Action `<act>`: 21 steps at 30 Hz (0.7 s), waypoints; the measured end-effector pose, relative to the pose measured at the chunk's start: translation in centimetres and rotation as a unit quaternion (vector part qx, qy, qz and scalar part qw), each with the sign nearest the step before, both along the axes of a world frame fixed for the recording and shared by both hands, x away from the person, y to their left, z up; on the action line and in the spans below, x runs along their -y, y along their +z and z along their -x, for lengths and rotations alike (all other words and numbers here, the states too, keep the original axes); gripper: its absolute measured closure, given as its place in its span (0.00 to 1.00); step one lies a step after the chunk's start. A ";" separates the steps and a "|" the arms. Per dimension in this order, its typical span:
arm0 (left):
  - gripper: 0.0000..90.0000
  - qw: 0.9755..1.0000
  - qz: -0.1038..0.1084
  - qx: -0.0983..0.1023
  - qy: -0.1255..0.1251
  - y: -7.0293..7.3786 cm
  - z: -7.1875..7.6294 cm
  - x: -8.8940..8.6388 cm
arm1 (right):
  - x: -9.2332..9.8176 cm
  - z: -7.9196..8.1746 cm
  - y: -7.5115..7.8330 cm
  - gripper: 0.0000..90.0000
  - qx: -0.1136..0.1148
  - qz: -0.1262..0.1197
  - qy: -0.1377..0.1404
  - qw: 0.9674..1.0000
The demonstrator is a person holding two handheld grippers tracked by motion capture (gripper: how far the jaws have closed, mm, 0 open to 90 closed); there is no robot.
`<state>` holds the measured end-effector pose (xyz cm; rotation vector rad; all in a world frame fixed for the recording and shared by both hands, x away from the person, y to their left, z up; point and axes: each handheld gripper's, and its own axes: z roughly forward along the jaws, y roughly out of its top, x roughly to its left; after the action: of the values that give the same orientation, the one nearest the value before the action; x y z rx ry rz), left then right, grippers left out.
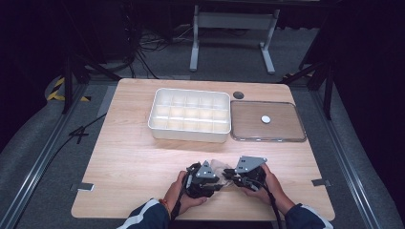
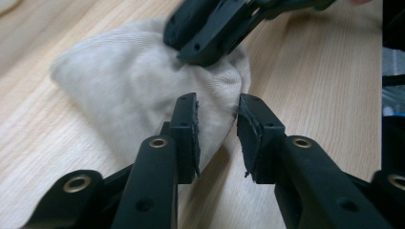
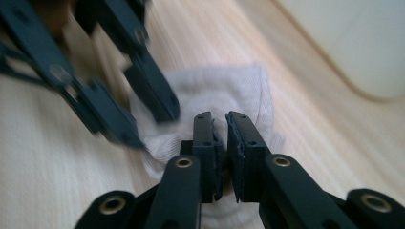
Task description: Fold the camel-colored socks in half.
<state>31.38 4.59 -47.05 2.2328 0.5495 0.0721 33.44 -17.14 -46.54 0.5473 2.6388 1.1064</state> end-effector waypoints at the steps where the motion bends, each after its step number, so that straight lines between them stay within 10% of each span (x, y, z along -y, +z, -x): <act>1: 0.74 1.000 0.009 0.003 0.008 0.2 0.1 -0.4 | 0.1 -0.1 -0.2 0.93 -0.006 -0.004 -0.001 1.000; 7: 0.65 0.996 0.036 -0.016 0.077 0.7 -1.1 -3.6 | 0.1 -0.2 -0.4 0.94 -0.010 -0.005 -0.002 1.000; 21: 0.59 0.996 -0.007 -0.031 0.083 -0.8 -1.7 -1.8 | -0.2 0.0 -0.1 0.90 0.001 0.009 -0.006 1.000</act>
<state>33.05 6.43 -47.83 2.2044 0.7704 0.0934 33.44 -16.90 -46.65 0.5589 2.6374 1.0789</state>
